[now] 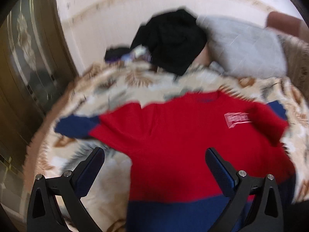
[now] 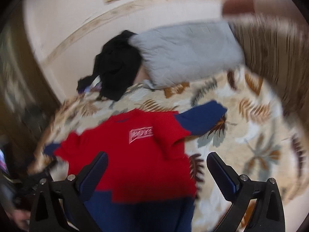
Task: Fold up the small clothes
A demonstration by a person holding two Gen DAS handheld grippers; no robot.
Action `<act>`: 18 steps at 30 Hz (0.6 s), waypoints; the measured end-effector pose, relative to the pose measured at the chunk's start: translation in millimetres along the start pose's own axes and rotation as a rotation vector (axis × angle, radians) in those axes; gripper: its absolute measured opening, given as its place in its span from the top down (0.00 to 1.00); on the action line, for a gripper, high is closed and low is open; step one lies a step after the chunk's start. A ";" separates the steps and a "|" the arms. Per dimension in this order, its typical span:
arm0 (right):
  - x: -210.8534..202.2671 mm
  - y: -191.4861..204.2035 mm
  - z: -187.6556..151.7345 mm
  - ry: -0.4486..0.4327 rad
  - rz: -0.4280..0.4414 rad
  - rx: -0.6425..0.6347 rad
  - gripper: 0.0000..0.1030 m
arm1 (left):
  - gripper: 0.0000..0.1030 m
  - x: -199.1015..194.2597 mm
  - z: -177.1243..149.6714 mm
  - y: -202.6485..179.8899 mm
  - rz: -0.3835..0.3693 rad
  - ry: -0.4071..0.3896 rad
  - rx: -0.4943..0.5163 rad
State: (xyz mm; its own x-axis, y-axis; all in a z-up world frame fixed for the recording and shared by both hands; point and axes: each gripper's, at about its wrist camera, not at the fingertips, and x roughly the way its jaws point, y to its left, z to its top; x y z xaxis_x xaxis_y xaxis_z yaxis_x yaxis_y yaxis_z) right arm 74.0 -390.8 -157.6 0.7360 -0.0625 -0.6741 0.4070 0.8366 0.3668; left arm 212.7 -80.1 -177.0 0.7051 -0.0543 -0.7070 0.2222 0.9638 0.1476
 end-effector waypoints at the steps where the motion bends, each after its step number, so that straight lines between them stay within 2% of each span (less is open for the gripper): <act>1: 22.2 -33.9 12.5 0.027 0.012 0.097 0.00 | 0.00 18.2 0.7 0.8 0.010 0.010 -0.013; 4: 70.9 -105.5 33.3 0.082 0.119 0.368 0.01 | 0.00 38.9 -1.1 1.3 0.040 -0.017 -0.025; 5: 86.3 -122.8 37.6 0.102 0.129 0.442 0.02 | 0.00 42.3 -1.1 1.4 0.040 -0.028 -0.020; 7: 119.5 -148.3 43.1 0.136 0.165 0.569 0.12 | 0.00 46.0 2.1 0.0 0.042 -0.041 -0.009; 9: 144.9 -158.2 46.4 0.151 0.193 0.639 0.20 | 0.00 49.8 7.1 -0.5 0.052 -0.052 -0.006; 11: 175.0 -162.5 49.2 0.193 0.157 0.689 0.23 | 0.00 53.3 10.7 2.0 0.056 -0.050 -0.011; 12: 186.9 -164.6 49.6 0.207 0.134 0.710 0.30 | 0.00 55.2 12.5 3.1 0.052 -0.047 -0.018; 14: 195.1 -158.8 58.0 0.163 0.114 0.705 0.42 | 0.00 57.1 16.2 6.4 0.050 -0.049 -0.028; 15: 196.4 -153.4 63.0 0.160 0.100 0.678 0.72 | 0.00 56.5 17.7 9.3 0.058 -0.058 -0.032; 16: 198.2 -143.4 69.0 0.166 0.076 0.637 0.82 | 0.00 56.4 18.7 12.8 0.068 -0.065 -0.036; 18: 193.2 -123.0 74.9 0.153 0.072 0.577 0.84 | 0.00 54.3 19.6 23.8 0.093 -0.077 -0.062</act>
State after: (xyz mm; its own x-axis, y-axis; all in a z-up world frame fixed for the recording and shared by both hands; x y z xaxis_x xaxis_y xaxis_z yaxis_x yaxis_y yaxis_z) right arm 206.6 -546.5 -284.9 0.7037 0.0987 -0.7036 0.6186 0.4021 0.6750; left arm 269.5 -65.3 -198.4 0.7711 0.0188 -0.6365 0.1127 0.9798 0.1655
